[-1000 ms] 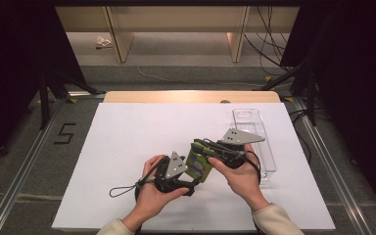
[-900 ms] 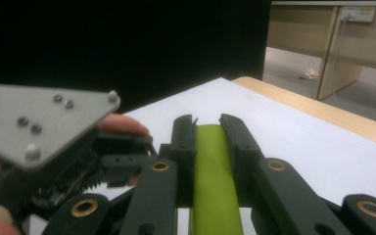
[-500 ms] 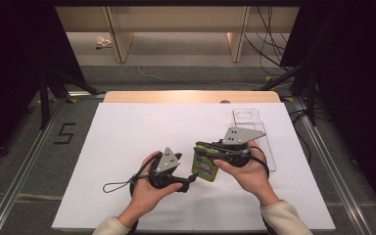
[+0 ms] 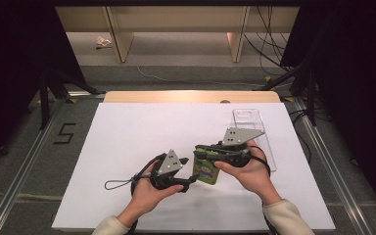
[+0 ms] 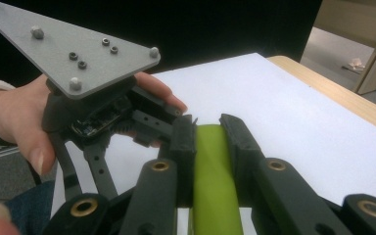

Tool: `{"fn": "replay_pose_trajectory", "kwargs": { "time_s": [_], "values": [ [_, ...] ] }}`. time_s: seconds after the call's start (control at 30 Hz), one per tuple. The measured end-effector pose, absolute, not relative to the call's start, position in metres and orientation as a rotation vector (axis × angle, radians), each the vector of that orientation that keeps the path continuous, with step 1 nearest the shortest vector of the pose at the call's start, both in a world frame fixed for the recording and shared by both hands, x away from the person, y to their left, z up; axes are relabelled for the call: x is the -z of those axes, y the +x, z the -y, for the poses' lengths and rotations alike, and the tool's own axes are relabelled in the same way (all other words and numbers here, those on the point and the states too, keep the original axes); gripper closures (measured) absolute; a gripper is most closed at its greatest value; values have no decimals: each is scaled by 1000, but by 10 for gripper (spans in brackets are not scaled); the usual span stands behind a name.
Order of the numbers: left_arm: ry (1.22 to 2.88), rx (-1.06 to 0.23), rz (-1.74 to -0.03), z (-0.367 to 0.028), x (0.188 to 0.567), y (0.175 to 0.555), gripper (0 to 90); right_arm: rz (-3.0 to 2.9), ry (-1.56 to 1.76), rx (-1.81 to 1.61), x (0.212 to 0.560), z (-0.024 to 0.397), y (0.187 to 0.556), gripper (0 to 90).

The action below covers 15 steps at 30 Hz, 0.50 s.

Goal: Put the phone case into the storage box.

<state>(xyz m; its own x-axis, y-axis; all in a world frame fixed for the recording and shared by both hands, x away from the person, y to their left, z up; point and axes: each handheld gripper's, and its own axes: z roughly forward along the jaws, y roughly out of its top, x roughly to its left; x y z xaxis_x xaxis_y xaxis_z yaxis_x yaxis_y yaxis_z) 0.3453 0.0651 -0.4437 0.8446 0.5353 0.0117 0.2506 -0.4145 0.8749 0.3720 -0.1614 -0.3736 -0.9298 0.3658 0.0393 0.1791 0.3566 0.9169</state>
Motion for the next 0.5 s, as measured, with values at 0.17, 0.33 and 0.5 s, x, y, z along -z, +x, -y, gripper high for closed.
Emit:
{"fn": "replay_pose_trajectory", "kwargs": {
  "time_s": [0.17,0.33,0.5],
  "values": [
    [2024,-311,-543,-66,446,348,411,-2474,468,-1608,374,160,372,776],
    [2062,-276,-529,-66,451,351,420,-2507,448,-1605,375,159,371,776],
    [2094,-235,-512,-64,458,353,427,-2524,437,-1618,376,158,371,776]
  ]
}}
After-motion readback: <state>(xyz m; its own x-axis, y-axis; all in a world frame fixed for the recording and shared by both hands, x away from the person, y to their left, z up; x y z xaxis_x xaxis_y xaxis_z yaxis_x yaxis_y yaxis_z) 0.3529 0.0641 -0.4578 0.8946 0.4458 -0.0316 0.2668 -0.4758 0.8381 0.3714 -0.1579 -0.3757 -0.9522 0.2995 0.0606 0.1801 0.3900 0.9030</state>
